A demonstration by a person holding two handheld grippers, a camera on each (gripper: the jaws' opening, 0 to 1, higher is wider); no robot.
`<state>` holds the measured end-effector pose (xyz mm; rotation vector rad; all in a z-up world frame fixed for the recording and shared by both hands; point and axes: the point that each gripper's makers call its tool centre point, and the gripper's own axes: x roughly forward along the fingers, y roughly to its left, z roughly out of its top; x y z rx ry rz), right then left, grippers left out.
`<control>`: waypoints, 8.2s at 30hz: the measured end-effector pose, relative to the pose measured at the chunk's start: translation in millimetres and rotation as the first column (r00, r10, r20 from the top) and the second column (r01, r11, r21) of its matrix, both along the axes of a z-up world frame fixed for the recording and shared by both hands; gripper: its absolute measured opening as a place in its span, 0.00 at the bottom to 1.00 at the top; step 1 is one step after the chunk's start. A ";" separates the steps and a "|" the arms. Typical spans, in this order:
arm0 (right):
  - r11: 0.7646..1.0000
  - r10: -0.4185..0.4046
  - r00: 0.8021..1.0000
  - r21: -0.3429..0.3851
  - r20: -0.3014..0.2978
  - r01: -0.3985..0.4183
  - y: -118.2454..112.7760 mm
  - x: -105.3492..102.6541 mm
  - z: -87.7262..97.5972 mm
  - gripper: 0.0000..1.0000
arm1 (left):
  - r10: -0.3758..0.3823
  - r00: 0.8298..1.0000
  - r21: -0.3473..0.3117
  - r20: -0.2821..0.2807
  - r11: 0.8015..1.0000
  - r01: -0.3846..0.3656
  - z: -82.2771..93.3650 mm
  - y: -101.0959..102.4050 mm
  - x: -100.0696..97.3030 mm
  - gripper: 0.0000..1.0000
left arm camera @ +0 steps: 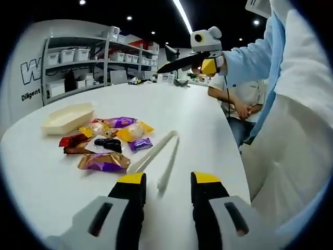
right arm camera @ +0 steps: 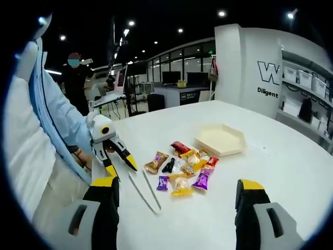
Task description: Place the target food into the container with the food tongs after gripping and lifting it, then release it inside without dropping or visibly crushing the food.
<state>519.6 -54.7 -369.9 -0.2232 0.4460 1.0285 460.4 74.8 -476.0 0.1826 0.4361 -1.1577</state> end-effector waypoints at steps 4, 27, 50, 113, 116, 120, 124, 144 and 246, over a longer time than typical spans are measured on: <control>1.000 -0.003 1.000 -0.003 0.000 0.003 -0.5 0.6 -0.2 0.95 | -0.012 1.000 0.025 0.000 1.000 0.012 -5.6 0.3 -0.9 0.27; 1.000 0.004 1.000 -0.011 -0.012 -0.004 7.6 -1.7 -4.7 0.95 | -0.047 0.998 0.098 0.042 0.994 0.043 -15.3 -6.0 0.6 0.01; 1.000 0.017 1.000 -0.010 -0.024 -0.017 9.5 -1.1 -10.0 0.95 | -0.107 0.992 0.059 0.067 0.993 0.104 2.0 -6.5 -1.5 0.00; 0.931 0.240 0.969 0.297 -0.059 -0.212 91.2 -14.6 51.1 0.71 | -0.105 0.994 -0.565 0.006 0.820 0.090 146.0 -10.1 17.1 0.00; 0.927 0.256 0.965 0.297 -0.055 -0.229 92.6 -18.1 54.0 0.66 | -0.115 0.993 -0.566 0.005 0.819 0.098 146.9 -11.1 14.8 0.00; 0.922 0.284 0.957 0.290 -0.057 -0.256 95.2 -23.5 54.9 0.62 | -0.136 0.991 -0.568 -0.001 0.815 0.111 147.5 -13.4 9.2 0.00; 0.915 0.296 0.954 0.304 -0.053 -0.267 99.2 -25.5 57.6 0.57 | -0.149 0.989 -0.582 0.000 0.804 0.121 150.8 -17.0 5.7 0.00; 0.872 0.411 0.911 0.311 -0.041 -0.379 112.9 -45.5 66.7 0.39 | -0.248 0.969 -0.608 -0.009 0.770 0.192 162.1 -24.4 -6.5 0.00; 0.906 0.383 0.923 0.203 -0.021 -0.371 105.5 -34.5 48.4 0.20 | -0.051 0.998 -0.399 -0.035 0.916 0.033 125.1 12.3 24.8 0.03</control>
